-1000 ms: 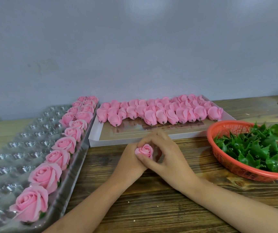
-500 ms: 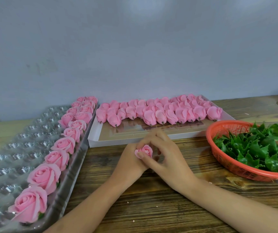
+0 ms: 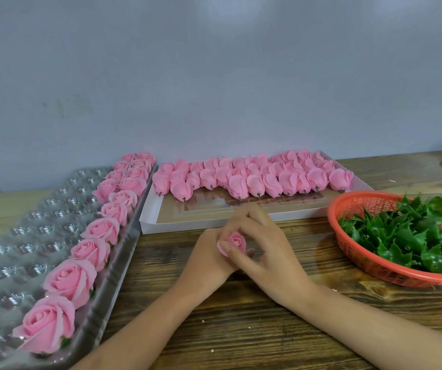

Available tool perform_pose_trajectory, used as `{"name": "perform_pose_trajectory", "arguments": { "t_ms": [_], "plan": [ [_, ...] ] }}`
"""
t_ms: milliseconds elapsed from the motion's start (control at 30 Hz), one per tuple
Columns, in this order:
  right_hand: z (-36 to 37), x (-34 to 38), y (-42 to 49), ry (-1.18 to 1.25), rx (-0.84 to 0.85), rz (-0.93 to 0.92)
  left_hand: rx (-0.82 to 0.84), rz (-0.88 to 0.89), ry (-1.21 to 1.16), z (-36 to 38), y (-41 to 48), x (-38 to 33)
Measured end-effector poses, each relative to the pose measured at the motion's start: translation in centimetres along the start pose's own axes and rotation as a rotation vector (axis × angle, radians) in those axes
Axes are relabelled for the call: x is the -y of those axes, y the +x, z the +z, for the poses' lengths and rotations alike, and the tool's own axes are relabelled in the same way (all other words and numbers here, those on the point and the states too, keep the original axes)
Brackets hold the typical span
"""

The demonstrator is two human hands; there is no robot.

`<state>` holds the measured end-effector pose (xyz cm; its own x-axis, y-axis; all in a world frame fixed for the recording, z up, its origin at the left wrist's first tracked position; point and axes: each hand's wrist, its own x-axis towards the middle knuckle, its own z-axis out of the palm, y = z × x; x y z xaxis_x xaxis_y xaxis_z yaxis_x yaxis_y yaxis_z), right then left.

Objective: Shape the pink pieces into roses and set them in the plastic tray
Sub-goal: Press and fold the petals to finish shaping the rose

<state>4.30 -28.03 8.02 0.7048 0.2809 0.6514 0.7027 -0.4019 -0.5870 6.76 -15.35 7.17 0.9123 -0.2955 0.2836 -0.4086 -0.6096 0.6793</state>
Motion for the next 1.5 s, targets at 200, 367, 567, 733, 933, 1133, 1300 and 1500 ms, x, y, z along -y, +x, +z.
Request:
{"name": "perform_pose_trajectory", "arguments": {
  "t_ms": [200, 367, 567, 733, 933, 1133, 1300, 1500],
  "plan": [
    [0.1, 0.0, 0.0, -0.05, 0.057, 0.02, 0.051, -0.005, -0.035, -0.5, -0.1, -0.2],
    [-0.4, 0.3, 0.1, 0.013, -0.068, 0.013, 0.013, -0.015, -0.216, -1.0, -0.2, -0.5],
    [-0.3, 0.5, -0.1, 0.063, -0.101, -0.025, -0.001, -0.17, -0.352, -1.5, -0.2, -0.2],
    [-0.3, 0.2, 0.0, 0.053, -0.085, -0.008, -0.009, -0.192, -0.405, -1.5, -0.2, -0.3],
    [-0.3, 0.0, -0.1, 0.187, -0.105, 0.049, -0.022, -0.223, -0.42, -1.6, -0.3, -0.4],
    [-0.2, 0.3, 0.0, 0.28, -0.095, 0.089, -0.021, -0.231, -0.418, -1.9, -0.5, -1.0],
    [-0.3, 0.0, 0.1, 0.197, -0.194, 0.105, -0.03, -0.185, -0.373, -1.8, -0.6, -1.2],
    [-0.1, 0.1, 0.1, 0.021, -0.025, 0.025, 0.052, -0.021, -0.139, -1.3, -0.4, -0.9]
  ]
}}
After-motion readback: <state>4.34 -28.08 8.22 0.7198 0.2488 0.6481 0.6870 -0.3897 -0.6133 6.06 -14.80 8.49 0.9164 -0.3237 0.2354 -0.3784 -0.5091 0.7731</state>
